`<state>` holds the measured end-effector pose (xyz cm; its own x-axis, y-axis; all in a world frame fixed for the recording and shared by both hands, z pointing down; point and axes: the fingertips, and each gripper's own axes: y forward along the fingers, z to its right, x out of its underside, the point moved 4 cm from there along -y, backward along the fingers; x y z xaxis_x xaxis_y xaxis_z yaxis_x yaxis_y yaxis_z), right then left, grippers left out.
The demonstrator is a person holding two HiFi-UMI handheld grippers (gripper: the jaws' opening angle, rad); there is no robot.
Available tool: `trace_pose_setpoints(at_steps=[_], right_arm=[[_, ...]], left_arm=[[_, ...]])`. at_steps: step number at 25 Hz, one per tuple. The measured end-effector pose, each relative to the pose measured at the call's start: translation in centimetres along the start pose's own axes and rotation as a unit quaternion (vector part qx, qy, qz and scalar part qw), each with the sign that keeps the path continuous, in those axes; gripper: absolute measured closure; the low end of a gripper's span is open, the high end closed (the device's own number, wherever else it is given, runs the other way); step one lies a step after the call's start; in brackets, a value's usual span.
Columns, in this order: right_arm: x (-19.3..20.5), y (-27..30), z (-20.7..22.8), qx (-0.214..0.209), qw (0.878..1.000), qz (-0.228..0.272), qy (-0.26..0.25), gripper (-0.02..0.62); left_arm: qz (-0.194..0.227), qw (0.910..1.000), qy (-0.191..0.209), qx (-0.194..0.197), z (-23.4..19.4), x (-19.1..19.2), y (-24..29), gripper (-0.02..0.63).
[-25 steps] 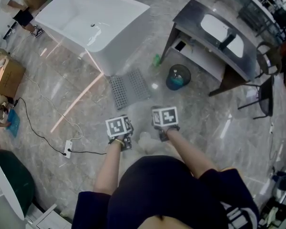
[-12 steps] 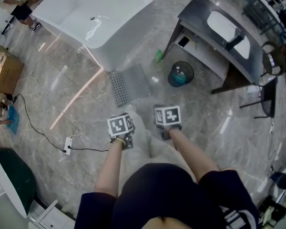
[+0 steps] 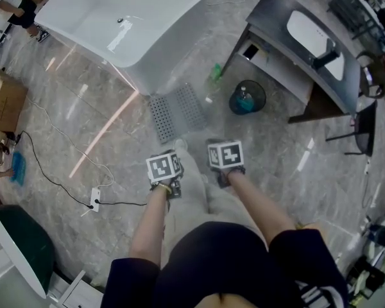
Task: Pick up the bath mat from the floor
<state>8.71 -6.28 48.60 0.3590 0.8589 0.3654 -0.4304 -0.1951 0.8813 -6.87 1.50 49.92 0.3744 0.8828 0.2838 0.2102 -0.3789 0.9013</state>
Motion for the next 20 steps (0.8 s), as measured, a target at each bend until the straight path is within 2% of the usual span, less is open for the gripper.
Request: trace_pose_setpoints(at_steps=[10,20], right_arm=[[-3.6,4.3,1.1,0.005,1.0,-0.012,0.008,0.584],[-5.4,10.6,3.7,0.019,0.999,-0.025,0.012,0.583]], left_arm=[[-0.026,0.9997,0.005,0.0,-2.3,-3.5,4.5,0.606],[-0.049,0.9988,0.005,-0.007,-4.8,-5.9,11.2,0.606]])
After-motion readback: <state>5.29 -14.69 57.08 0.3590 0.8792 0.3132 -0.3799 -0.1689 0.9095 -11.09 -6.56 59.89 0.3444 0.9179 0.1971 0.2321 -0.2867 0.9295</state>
